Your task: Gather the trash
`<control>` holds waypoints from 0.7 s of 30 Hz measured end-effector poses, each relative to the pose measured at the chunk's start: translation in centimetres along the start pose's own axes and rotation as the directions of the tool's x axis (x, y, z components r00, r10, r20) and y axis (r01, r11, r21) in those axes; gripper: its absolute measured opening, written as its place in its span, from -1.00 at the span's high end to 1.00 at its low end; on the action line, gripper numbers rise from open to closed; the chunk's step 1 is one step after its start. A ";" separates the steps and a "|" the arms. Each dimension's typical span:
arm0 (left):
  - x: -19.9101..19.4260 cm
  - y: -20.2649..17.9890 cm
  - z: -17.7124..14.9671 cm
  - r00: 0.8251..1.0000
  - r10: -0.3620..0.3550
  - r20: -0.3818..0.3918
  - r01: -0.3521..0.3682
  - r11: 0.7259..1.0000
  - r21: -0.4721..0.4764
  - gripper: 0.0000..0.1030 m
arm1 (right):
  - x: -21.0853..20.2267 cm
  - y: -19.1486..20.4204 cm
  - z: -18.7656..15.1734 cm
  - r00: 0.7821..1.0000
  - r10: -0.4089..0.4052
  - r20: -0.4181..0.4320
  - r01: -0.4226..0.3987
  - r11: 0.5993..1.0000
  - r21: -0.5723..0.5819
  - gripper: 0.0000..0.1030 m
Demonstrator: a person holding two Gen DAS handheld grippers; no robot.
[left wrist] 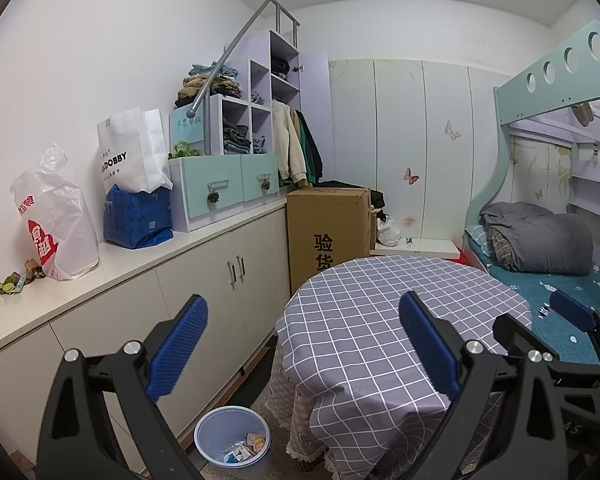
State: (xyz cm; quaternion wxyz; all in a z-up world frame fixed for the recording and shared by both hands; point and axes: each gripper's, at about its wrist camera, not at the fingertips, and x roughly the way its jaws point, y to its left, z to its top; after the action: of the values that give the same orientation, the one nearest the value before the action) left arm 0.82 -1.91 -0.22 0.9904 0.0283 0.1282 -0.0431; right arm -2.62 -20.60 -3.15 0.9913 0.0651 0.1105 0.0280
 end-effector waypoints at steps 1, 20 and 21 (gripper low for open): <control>0.0 0.1 -0.1 1.000 -0.001 -0.001 0.001 1.000 0.001 -0.84 | 0.0 0.1 -0.1 1.000 0.000 -0.001 0.000 1.000 0.000 -0.87; 0.4 1.2 -0.1 1.000 -0.007 -0.010 0.007 1.000 0.009 -0.84 | 0.0 0.3 -0.5 1.000 0.001 -0.008 -0.001 1.000 0.005 -0.87; 0.4 1.2 -0.1 1.000 -0.007 -0.010 0.007 1.000 0.009 -0.84 | -0.1 0.5 -0.6 1.000 0.002 -0.009 -0.001 1.000 0.005 -0.87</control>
State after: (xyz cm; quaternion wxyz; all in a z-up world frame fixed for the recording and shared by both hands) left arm 1.26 -0.74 -0.34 0.9895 0.0325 0.1329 -0.0472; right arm -2.84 -20.06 -3.64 0.9906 0.0677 0.1149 0.0288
